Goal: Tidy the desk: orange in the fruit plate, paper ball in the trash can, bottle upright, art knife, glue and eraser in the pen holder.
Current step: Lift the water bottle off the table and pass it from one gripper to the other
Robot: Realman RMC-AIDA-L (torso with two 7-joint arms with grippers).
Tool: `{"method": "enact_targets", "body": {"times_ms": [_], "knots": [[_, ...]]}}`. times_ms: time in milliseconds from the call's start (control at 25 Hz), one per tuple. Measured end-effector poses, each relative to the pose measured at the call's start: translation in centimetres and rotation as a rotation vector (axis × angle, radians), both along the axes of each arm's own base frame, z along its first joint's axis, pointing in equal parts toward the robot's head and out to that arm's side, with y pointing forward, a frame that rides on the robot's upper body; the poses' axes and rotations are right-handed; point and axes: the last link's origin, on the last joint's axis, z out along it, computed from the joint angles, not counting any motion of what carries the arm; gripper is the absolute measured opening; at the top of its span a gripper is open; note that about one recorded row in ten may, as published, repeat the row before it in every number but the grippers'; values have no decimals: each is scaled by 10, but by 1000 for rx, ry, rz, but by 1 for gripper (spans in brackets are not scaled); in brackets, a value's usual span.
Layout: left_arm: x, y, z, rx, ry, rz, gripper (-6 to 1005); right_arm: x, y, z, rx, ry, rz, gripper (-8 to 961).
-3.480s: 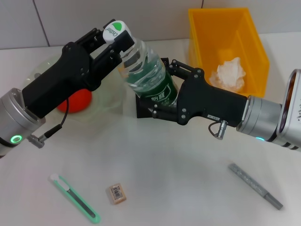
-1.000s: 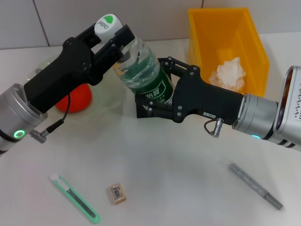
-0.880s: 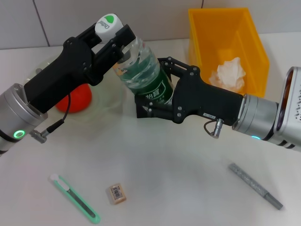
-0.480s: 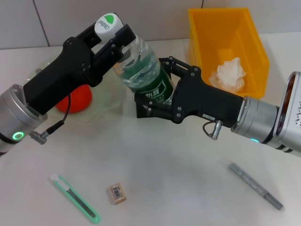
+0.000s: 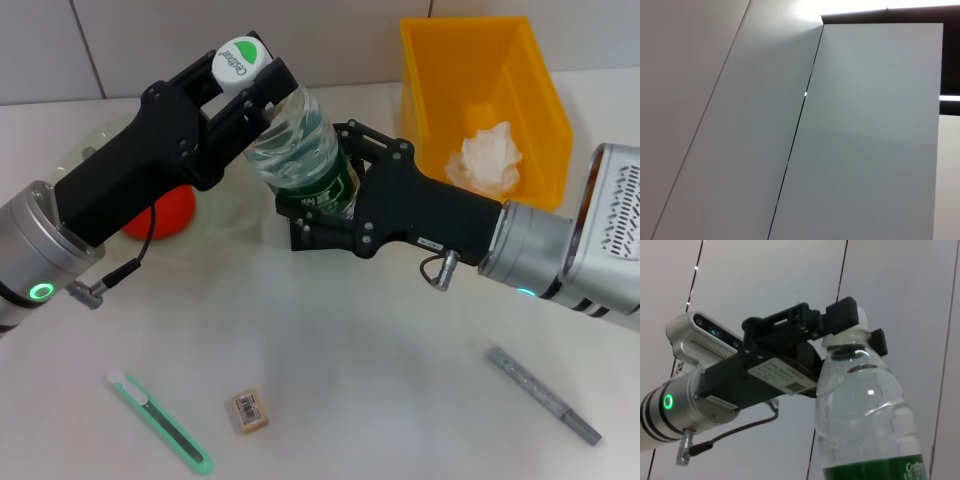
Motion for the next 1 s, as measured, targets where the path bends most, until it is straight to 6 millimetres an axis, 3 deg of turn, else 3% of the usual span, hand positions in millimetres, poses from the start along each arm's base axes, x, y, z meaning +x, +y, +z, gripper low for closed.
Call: {"method": "enact_targets", "body": {"times_ms": [1000], "knots": [[2,1,-1,-1,3,-8,441,3,-8,-4,-24,0,-3,766]]}}
